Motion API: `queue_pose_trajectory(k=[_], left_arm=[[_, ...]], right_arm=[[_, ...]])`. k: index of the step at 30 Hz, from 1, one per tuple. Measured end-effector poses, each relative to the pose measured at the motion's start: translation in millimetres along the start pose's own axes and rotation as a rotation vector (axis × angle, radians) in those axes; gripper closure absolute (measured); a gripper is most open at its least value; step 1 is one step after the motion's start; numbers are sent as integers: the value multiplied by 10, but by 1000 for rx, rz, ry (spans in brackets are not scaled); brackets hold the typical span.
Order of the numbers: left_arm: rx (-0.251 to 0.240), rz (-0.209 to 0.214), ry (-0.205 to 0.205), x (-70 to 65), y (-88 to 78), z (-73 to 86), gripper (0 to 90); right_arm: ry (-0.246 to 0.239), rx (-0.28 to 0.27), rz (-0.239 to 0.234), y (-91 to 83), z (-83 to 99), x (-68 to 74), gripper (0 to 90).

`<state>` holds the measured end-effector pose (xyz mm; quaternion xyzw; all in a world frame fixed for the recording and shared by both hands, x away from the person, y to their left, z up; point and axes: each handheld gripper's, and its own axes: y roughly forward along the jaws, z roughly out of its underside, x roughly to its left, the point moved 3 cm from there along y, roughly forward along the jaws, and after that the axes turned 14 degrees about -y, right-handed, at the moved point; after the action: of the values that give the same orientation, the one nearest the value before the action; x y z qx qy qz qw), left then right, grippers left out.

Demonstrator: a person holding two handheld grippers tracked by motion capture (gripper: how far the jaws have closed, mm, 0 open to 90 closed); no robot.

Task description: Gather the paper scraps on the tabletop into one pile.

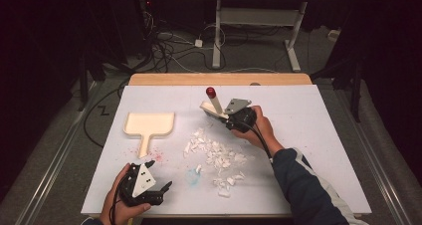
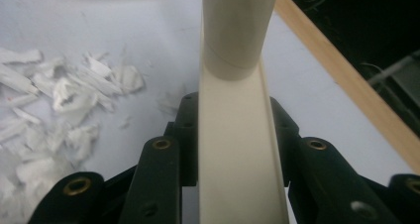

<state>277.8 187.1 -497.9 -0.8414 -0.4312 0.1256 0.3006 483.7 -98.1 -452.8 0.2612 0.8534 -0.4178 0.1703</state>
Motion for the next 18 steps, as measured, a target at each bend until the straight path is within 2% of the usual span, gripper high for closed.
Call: queue_pose_trajectory(k=[2, 3, 5, 7, 11, 14, 16, 18], left_arm=[[-2, 4, 0, 2, -3, 7, 161], [-1, 3, 2, 2, -6, 9, 161], [-3, 4, 3, -1, -13, 10, 161], [1, 5, 1, -5, -11, 11, 161], [7, 4, 10, -22, -7, 8, 161], [5, 10, 10, -35, -8, 3, 161], [6, 11, 8, -44, -7, 2, 161], [9, 13, 10, -48, -4, 3, 161]], right_arm=[[19, -33, -37, 69, -14, 32, 681], [13, -36, -50, 88, -29, 59, 680], [-27, -36, -74, 92, -57, 145, 677], [-63, -55, -120, 67, -70, 236, 674], [-129, -109, -197, -56, -61, 350, 673], [-180, -162, -250, -213, -5, 427, 675], [-209, -165, -259, -325, 56, 481, 675], [-208, -182, -265, -440, 123, 502, 678]])
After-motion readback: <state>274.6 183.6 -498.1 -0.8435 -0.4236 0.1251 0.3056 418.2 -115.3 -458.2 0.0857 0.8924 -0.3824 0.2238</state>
